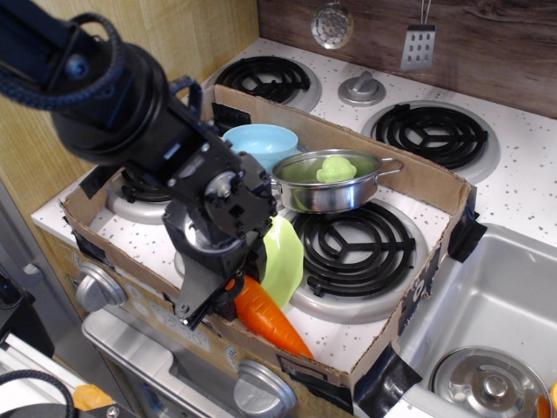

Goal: Take carrot off plate

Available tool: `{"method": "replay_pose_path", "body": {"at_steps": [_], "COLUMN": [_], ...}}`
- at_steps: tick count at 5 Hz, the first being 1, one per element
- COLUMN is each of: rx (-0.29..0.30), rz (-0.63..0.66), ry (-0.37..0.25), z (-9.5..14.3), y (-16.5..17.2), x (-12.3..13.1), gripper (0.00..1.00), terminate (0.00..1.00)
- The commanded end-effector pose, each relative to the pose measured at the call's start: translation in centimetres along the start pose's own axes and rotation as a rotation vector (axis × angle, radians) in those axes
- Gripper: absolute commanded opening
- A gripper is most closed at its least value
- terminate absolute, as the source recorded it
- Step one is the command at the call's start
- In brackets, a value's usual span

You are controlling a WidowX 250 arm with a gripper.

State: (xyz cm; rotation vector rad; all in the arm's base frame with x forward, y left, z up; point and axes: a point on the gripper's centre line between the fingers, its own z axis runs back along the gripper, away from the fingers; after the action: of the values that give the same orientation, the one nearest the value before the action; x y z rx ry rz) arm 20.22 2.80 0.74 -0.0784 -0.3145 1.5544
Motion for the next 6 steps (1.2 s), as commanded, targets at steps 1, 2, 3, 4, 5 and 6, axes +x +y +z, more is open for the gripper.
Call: {"method": "replay_pose_path", "body": {"at_steps": [1, 2, 3, 4, 5, 6], "rx": [-0.012, 0.02, 0.07, 0.058, 0.084, 0.083], "rz": [-0.106, -0.168, -0.245, -0.268, -0.252, -0.205], "ry": [0.079, 0.114, 0.093, 0.033, 0.039, -0.028], "z": [1.1, 2.5, 3.8, 4.2, 3.4, 2.5], "y": [-2.7, -5.8, -8.3, -9.6, -9.3, -8.1], "x": [1.4, 2.7, 4.2, 6.7, 9.1, 11.0], "gripper": [0.0, 0.0, 0.0, 0.0, 0.0, 0.0], "terminate": [0.0, 0.0, 0.0, 0.0, 0.0, 0.0]}}
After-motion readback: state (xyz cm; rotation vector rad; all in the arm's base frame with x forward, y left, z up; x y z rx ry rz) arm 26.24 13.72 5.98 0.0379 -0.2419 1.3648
